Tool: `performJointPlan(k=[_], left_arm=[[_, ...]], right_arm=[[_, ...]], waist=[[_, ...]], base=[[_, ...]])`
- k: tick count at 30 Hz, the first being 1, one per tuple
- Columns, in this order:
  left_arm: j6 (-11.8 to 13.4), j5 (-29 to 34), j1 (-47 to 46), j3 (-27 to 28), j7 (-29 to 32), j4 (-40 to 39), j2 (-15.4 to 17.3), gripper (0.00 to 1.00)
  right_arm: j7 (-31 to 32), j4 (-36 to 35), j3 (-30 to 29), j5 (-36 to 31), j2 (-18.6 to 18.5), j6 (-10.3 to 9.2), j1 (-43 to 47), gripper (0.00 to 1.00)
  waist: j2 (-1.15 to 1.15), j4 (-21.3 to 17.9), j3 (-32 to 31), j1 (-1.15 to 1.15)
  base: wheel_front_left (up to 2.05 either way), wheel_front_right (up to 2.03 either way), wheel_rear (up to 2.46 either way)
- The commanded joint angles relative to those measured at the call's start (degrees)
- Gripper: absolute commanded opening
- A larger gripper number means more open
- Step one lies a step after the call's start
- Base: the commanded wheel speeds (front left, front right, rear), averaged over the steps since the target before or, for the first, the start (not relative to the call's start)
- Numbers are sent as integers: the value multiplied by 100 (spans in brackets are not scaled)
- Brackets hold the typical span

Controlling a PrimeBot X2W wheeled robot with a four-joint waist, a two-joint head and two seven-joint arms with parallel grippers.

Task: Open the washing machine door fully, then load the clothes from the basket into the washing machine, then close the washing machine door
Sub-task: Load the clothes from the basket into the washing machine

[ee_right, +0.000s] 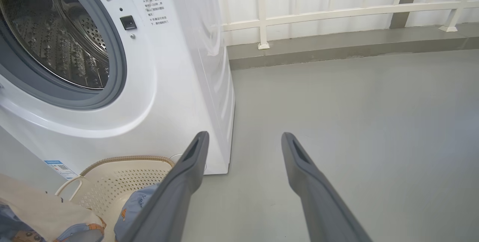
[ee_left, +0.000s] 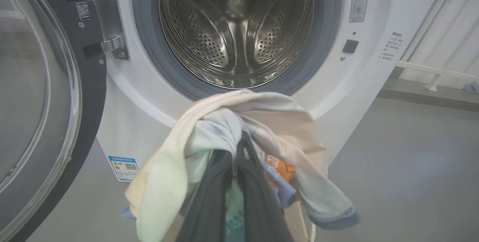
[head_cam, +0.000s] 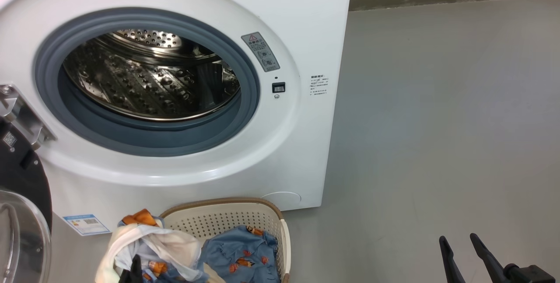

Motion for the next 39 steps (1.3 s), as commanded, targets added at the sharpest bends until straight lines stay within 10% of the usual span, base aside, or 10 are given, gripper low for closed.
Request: performJointPlan(k=[1,39], left_arm=[[35,1,-69,170,-79,-196,27,0],[-147,41,-187,383,-79,-285,27,0]], right_arm=[[-68,-125,85,-41,-71,9,-4,100],[-68,-158,119,-59,14,9,-48,100]], waist=[[0,10,-1,0],[0,-64,46,0]], base=[[0,0,0],[0,0,0]])
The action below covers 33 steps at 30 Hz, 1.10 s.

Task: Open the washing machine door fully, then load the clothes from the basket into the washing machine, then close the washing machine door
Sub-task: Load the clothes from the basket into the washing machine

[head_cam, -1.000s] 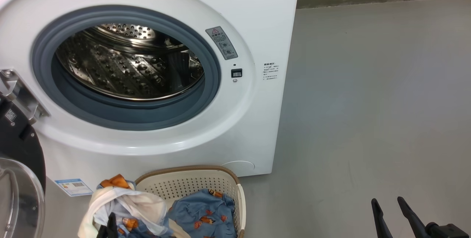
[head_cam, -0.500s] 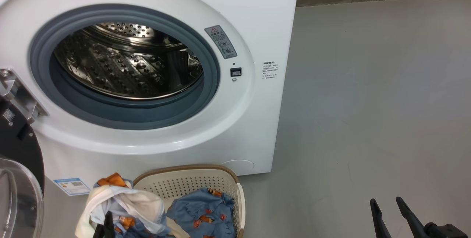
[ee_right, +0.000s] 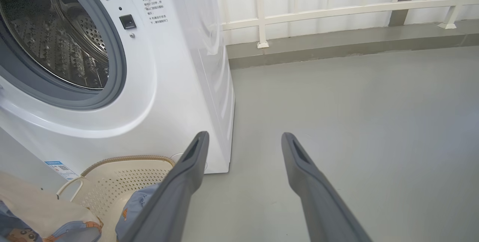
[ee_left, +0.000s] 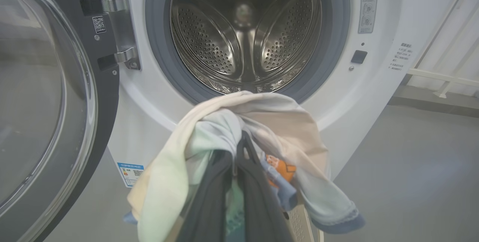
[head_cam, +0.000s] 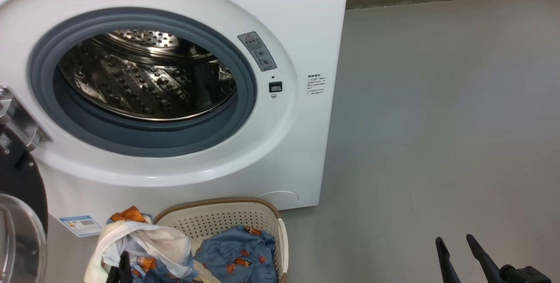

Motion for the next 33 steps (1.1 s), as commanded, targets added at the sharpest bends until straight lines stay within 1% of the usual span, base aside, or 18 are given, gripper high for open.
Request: performJointPlan(k=[1,10,15,20,24,28,33], left_arm=[[-38,23,-204,188,-79,-130,27,0],[-14,-21,-563,161,-79,-99,27,0],[-64,106,-901,126,-79,53,27,0],[-171,251,-1509,338,-79,369,27,0],[-263,413,-2041,611,-79,653,62,0],[-322,545,-2614,874,-79,958,254,0],[-296,718,-3366,1198,-79,1432,702,0]], right_arm=[[-68,-144,143,-8,-75,9,-73,100],[-68,-131,210,30,2,9,-196,100],[-68,-111,251,56,80,9,-284,100],[-68,-103,310,76,166,9,-412,100],[-68,-81,369,118,224,9,-532,100],[-68,-75,448,159,268,9,-647,100],[-68,-54,505,238,294,9,-812,100]], waist=[[0,-45,24,0],[0,-377,194,0],[0,-608,312,0],[0,-861,486,0],[0,-1113,671,0],[0,-1382,925,0],[0,-1756,1288,0]], base=[[0,0,0],[0,0,0],[0,0,0],[0,0,0],[0,0,0],[0,0,0],[0,0,0]])
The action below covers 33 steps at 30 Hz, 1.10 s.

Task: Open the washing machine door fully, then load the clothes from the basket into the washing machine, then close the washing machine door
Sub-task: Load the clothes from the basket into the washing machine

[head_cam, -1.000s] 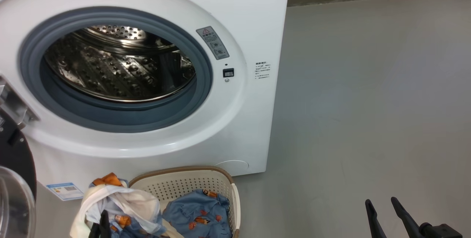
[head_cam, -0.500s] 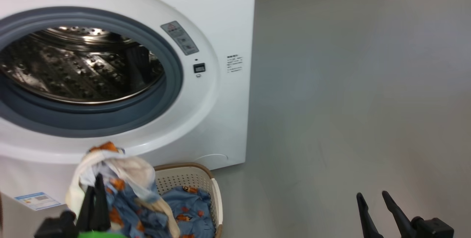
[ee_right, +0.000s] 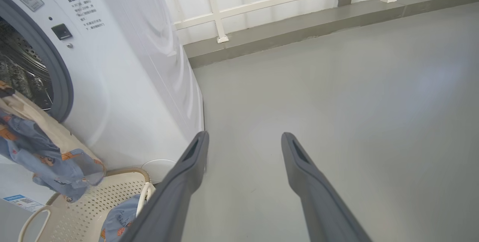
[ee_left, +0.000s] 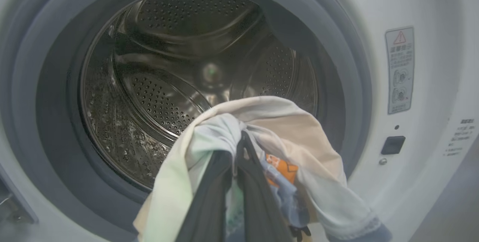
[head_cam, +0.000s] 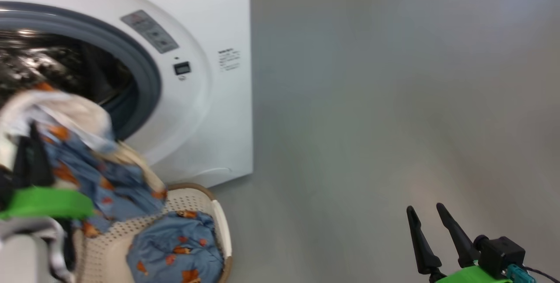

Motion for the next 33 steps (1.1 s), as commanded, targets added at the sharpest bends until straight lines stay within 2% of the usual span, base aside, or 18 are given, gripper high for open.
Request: performJointPlan(k=[1,7,16,20,26,33], left_arm=[[18,113,-380,257,-55,7,297,0],[57,280,-1273,401,-55,770,760,0],[129,492,-2627,313,-55,1889,1165,0],[260,612,-3226,211,-55,2358,1214,0],[398,727,-3885,144,-55,2730,1381,0],[472,805,-4660,59,-55,2784,1549,0]], right_arm=[[-68,-105,168,125,-32,9,-180,100],[-68,-59,348,359,-30,9,-306,100],[-68,-74,537,400,-29,9,-564,100],[-68,-78,588,409,-29,9,-663,100],[-68,-87,668,400,-28,9,-744,100],[-68,-111,673,342,-28,9,-757,100]], waist=[[0,-435,442,0],[0,-740,855,0],[0,-869,1546,0],[0,-839,1823,0],[0,-786,2153,0],[0,-664,2479,0]], base=[[0,0,0],[0,0,0],[0,0,0],[0,0,0],[0,0,0],[0,0,0]])
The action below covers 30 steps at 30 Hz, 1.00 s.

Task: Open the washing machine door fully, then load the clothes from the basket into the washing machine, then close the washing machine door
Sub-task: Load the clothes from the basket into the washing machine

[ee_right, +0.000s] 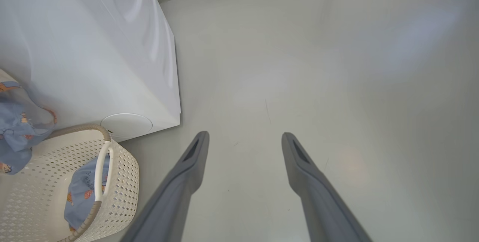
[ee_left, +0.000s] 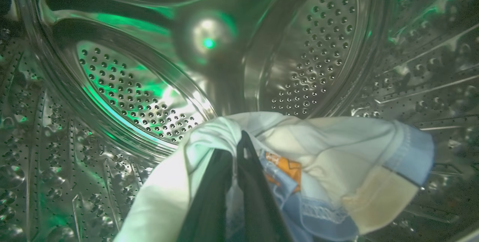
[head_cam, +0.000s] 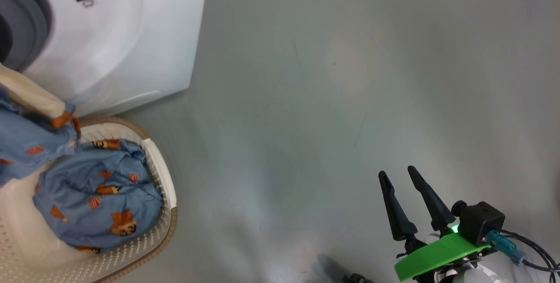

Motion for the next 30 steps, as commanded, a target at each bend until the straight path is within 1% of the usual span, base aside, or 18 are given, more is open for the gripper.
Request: performJointPlan(k=[1,6,13,18,20,25,26,27,28,29,30], left_arm=[[73,58,-223,61,-36,-121,294,0],[143,82,-585,21,-36,-124,328,0],[302,145,-817,-53,-36,-324,268,0],[325,313,-918,-290,-36,276,259,0],[341,339,-946,-327,-36,383,262,0],[443,430,-1138,-491,18,1332,234,0],[445,449,-1183,-527,32,1456,231,15],[460,492,-1219,-581,71,1582,230,34],[463,507,-1256,-614,115,1700,219,47],[485,512,-1290,-633,128,1798,210,56],[511,529,-1315,-661,154,1897,201,79]], right_arm=[[-68,-132,102,-9,-69,9,-1,100],[-68,-159,75,-62,-69,9,10,100],[-68,-180,10,-154,-69,9,56,100],[-68,-168,13,-163,-69,9,91,100],[-68,-163,21,-156,-69,9,96,100],[-68,-123,58,-127,-69,9,129,100],[-68,-117,59,-126,-69,9,128,100],[-68,-112,59,-124,-69,9,127,100],[-68,-110,60,-122,-69,9,125,100],[-68,-108,66,-121,-69,9,124,100],[-68,-103,72,-123,-69,9,127,100]], waist=[[0,89,190,0],[0,132,300,0],[0,171,366,0],[0,170,327,0],[0,171,315,0],[0,196,190,0],[0,203,172,0],[0,212,150,0],[0,220,129,0],[0,229,105,0],[0,239,77,0]], base=[[0,0,0],[0,0,0],[0,0,0],[0,0,0],[0,0,0],[0,0,0],[0,0,0],[0,0,0],[0,0,0],[0,0,0],[0,0,0]])
